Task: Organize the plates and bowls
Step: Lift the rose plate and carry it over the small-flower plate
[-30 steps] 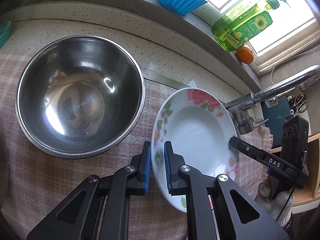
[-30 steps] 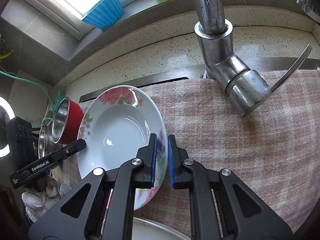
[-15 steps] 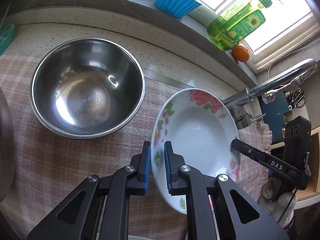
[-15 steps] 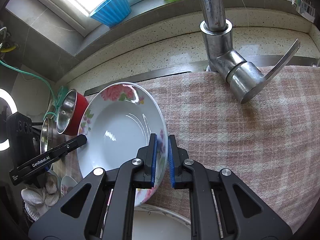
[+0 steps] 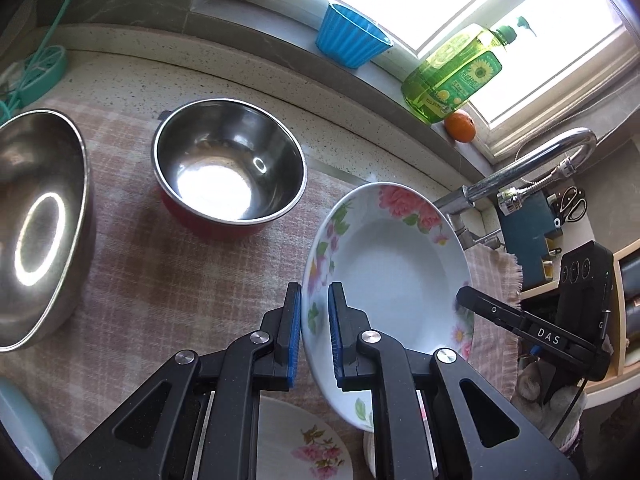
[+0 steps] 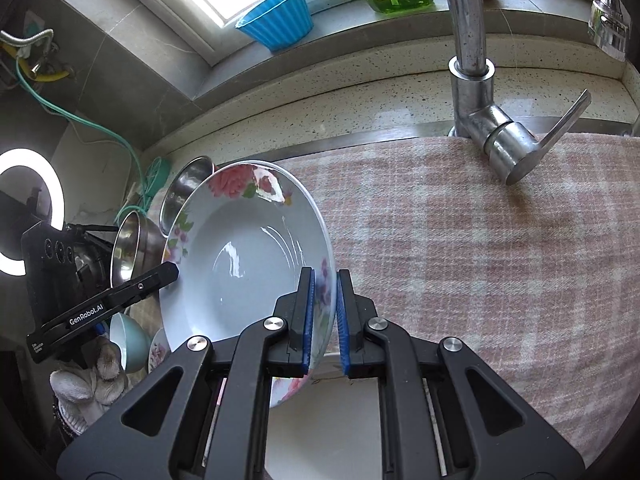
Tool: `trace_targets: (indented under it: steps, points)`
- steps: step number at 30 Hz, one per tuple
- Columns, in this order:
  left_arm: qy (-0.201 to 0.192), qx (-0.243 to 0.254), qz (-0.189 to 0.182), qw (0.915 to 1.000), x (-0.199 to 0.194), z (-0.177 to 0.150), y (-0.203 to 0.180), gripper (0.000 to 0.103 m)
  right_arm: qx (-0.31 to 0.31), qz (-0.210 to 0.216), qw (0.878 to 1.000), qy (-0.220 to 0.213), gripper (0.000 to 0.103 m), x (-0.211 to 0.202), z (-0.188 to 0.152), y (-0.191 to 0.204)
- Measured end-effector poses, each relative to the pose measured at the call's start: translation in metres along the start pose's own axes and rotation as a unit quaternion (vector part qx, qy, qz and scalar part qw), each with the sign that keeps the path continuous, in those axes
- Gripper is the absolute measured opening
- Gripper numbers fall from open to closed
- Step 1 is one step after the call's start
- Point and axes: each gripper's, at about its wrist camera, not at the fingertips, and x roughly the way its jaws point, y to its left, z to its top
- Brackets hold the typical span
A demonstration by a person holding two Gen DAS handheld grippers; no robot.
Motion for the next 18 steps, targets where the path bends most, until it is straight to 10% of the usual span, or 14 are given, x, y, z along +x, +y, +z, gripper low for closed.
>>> trace_targets:
  steps: [18]
  points:
    - [-0.02,-0.033,0.006,0.9992,-0.065,-0.061,0.046,0.011,-0.043,0.028,0.998,0.036,0.011,-0.005,-0.078,0.068]
